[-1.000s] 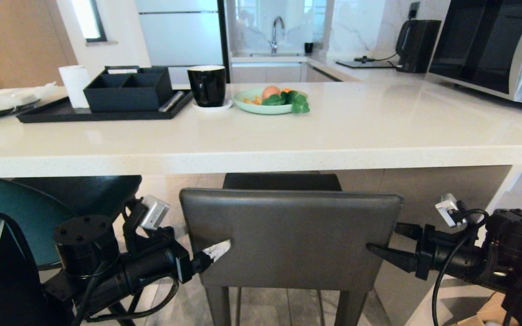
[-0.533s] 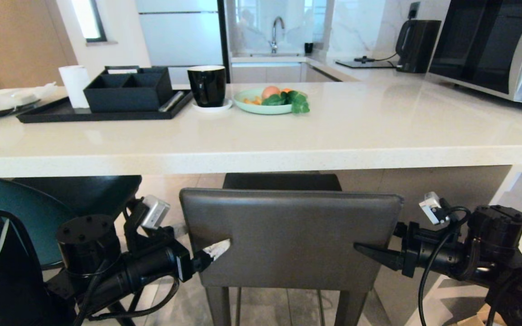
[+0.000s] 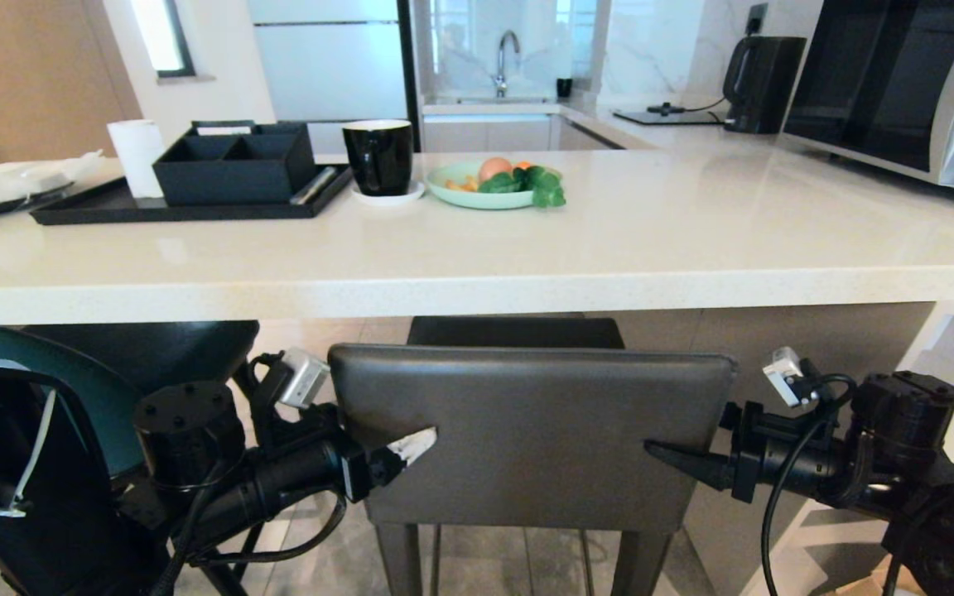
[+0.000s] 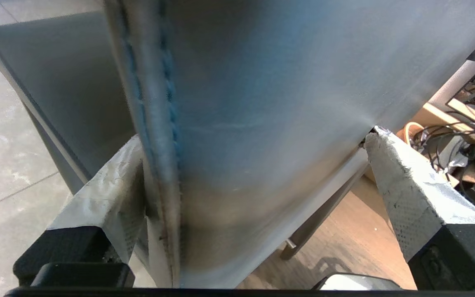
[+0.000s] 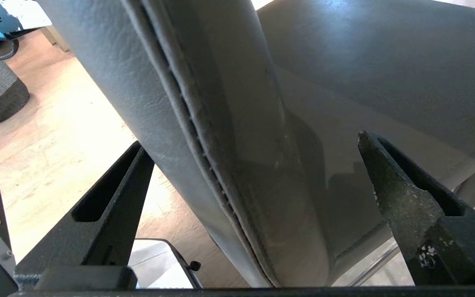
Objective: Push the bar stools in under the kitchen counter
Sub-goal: Pull the gray chair out from under the dining table
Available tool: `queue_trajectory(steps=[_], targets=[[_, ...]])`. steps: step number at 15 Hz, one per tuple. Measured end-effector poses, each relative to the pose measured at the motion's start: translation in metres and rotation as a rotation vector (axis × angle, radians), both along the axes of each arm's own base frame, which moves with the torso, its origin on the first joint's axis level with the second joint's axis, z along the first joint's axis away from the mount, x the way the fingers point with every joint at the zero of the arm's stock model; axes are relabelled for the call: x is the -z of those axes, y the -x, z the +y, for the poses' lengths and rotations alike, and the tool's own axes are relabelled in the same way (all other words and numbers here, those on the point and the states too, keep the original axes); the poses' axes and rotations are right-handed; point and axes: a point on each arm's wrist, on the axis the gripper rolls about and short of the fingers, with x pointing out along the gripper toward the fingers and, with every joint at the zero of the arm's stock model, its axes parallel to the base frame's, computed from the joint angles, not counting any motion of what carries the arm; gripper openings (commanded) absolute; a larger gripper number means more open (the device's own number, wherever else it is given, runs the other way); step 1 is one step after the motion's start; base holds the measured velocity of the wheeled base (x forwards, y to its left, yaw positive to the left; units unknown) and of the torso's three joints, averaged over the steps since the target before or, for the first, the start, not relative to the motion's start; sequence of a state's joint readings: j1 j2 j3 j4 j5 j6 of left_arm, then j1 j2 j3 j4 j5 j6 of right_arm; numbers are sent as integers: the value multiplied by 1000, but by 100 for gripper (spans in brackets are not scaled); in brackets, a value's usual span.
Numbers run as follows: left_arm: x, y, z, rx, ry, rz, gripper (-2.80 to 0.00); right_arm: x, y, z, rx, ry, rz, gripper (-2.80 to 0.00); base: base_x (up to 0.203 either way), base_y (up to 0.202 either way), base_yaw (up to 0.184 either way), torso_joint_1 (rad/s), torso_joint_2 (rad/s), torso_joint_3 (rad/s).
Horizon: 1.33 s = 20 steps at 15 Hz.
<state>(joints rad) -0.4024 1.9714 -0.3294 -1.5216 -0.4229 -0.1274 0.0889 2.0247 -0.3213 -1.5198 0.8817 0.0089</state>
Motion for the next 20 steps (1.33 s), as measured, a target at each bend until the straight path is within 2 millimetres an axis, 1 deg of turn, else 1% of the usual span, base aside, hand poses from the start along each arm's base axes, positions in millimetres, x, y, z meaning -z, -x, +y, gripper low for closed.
queue_trajectory(steps=[4, 5, 13, 20], targets=[[1, 3, -9, 25, -2, 1, 0, 0, 0, 0, 0, 0, -3, 0, 0, 0, 0, 0, 0, 0], [1, 3, -11, 30, -2, -4, 0, 0, 1, 0, 1, 0, -1, 0, -132, 0, 4, 6, 9, -1], [0, 17, -25, 92, -4, 7, 0, -2, 10, 0, 1, 2, 9, 0, -191, 0, -1, 0, 1, 3], [-2, 30, -20, 90, -11, 16, 0, -10, 26, 1, -10, 2, 5, 0, -193, 0, -1, -1, 2, 0]])
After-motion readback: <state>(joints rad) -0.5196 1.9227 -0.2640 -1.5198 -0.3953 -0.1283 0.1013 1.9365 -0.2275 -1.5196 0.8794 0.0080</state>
